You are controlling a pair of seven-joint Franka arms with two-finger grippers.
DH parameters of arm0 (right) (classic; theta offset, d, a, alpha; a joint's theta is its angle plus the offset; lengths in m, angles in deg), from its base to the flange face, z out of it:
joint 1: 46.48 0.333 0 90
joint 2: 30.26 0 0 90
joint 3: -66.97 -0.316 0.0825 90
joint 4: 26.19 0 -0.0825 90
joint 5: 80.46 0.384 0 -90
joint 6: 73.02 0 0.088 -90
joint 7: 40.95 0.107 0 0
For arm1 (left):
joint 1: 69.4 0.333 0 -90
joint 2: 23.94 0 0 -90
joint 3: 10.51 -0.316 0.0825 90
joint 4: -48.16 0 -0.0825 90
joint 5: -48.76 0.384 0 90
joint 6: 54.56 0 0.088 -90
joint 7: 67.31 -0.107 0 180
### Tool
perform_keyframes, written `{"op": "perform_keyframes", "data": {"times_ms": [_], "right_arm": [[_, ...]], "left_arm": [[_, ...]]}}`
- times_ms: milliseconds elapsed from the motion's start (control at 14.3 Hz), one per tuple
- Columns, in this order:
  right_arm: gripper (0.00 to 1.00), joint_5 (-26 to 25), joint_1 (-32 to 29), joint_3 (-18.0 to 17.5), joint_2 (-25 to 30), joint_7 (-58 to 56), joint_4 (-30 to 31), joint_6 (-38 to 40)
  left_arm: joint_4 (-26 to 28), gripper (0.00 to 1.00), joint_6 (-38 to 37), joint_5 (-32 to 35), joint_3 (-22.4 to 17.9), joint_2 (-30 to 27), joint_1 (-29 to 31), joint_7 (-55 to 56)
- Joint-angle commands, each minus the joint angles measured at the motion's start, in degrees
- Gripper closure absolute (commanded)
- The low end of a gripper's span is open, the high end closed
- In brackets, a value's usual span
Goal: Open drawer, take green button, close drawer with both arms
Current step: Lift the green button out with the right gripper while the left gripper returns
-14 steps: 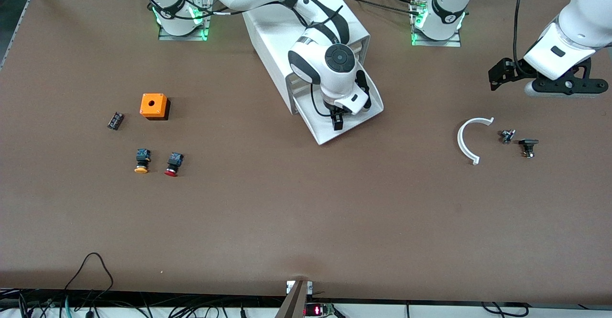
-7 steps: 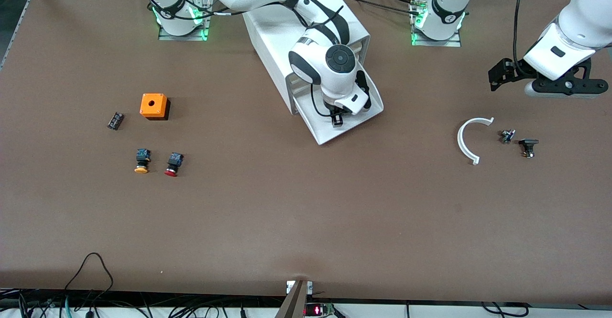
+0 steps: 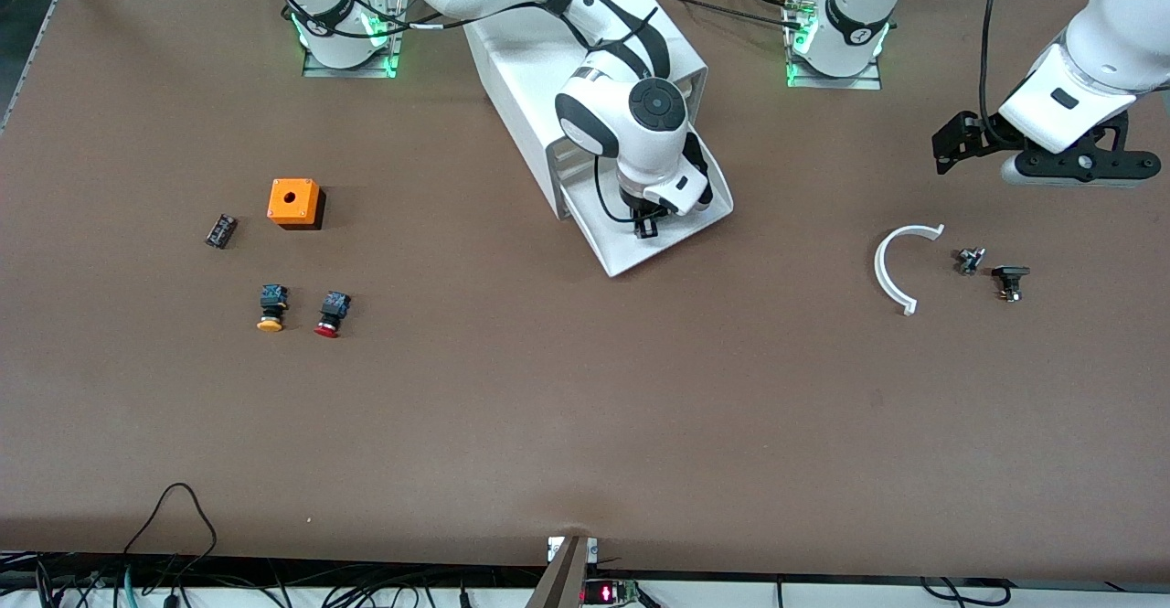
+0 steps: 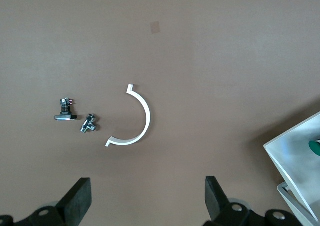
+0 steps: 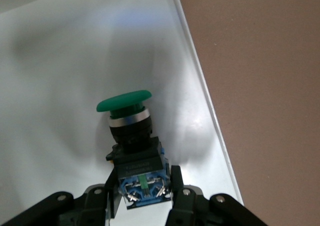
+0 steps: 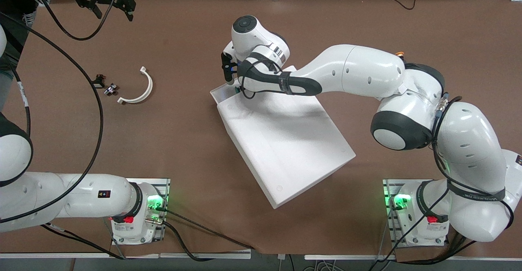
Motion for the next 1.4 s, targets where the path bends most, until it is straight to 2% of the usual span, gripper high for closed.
{"op": "perform_keyframes", "data": {"times_ms": [0, 209, 349, 558, 698, 837, 1047, 1186, 1326], "right_arm": [[0.69, -0.86, 1.4, 0.86, 1.19, 3.37, -1.85, 2.28], [0.71, -0.07, 4.65, 5.51, 5.49, 10.82, -1.67, 2.81], [0.71, -0.07, 3.7, 5.78, 7.87, 15.92, -1.32, 4.13], [0.71, 0.02, -1.12, 6.57, 11.73, 25.13, 2.79, 3.44], [0.71, 1.15, -5.78, 6.75, 13.24, 32.17, 5.97, 3.08], [0.71, 1.16, -10.87, 6.93, 13.68, 37.28, 6.85, 3.17], [0.71, 1.25, -18.61, 7.1, 14.91, 42.46, 11.5, 2.99], [0.71, 1.07, -21.78, 7.1, 14.82, 49.84, 14.31, 2.99], [0.71, 0.9, -22.85, 7.8, 14.82, 55.73, 17.82, 0.2]], "left_arm": [[-0.63, 0.0, -0.09, 1.47, 0.32, 0.19, -0.24, 0.27], [-0.63, 0.0, -0.09, 1.38, 0.32, 1.06, -0.33, 0.18], [-0.89, 0.0, 0.17, 2.08, 0.66, 5.09, -0.68, 0.0], [-3.17, 0.0, 0.09, -0.28, 0.67, 10.63, -1.03, 0.53], [-4.67, 0.0, 1.92, -7.45, 0.49, 16.25, -0.95, 2.1], [-4.15, 0.0, 9.19, -9.52, 0.58, 19.86, -1.99, 7.71], [-4.5, 0.0, 17.1, -10.39, 0.58, 27.59, -7.7, 16.67], [-3.8, 0.0, 24.4, -10.4, 0.4, 32.07, -10.95, 22.65], [-2.22, 0.0, 28.63, -10.48, 0.32, 34.9, -14.02, 26.7]]}}
